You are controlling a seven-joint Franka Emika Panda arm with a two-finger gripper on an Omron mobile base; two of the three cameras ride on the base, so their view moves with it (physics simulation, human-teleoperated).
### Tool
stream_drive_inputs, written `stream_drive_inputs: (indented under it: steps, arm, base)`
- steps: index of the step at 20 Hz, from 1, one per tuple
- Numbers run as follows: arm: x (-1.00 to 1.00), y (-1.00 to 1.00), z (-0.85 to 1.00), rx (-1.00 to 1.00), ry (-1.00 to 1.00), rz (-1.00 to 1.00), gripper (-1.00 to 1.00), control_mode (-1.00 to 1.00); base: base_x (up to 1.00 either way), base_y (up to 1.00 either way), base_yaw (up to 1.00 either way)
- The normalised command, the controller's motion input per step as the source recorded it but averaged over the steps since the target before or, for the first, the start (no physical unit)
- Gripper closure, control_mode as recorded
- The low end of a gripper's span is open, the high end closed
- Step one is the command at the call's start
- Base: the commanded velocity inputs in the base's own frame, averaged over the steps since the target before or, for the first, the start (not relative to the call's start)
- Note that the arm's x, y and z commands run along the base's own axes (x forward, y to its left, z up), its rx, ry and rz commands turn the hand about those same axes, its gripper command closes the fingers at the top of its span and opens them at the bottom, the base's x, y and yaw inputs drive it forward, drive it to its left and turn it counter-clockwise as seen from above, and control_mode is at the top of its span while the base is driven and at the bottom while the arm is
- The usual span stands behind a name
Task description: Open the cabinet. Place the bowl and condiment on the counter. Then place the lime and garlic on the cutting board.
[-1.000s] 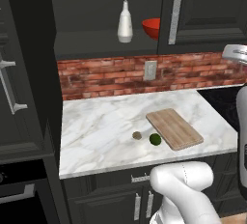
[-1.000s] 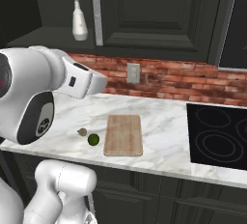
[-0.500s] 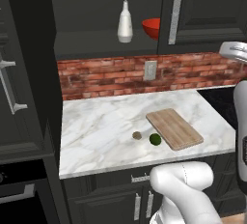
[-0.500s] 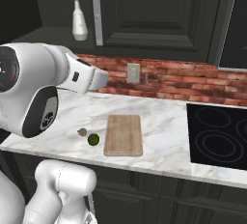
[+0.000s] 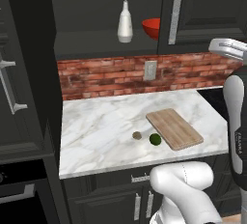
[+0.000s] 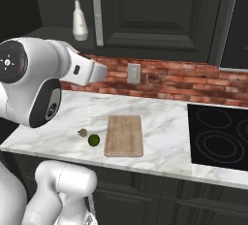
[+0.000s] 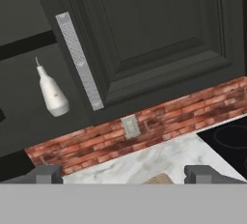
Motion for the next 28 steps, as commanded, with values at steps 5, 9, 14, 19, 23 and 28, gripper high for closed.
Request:
stream_drive_inputs:
  steps: [5, 9, 14, 19, 23, 28]
  arm:
    - [0.19, 0.08, 0.00, 0.00, -0.06, 0.00, -1.00, -1.00]
    - [0.32, 0.02, 0.01, 0.00, -0.03, 0.00, -1.00, -1.00]
    - [0.33, 0.03, 0.05, 0.00, -0.02, 0.00, -1.00, -1.00]
    - [0.06, 0.03, 0.18, 0.00, 0.00, 0.00, -1.00, -1.00]
    - [0.00, 0.00, 0.22, 0.00, 0.00, 0.00, -1.00, -1.00]
    - [0.08, 0.01, 0.12, 0.00, 0.00, 0.00, -1.00, -1.00]
  base:
    - [0.00, 0.00, 0.00]
    - [0.00, 0.00, 0.00]
    - [0.00, 0.00, 0.00]
    - [0.00, 0.00, 0.00]
    - [0.00, 0.00, 0.00]
    - [0.00, 0.00, 0.00]
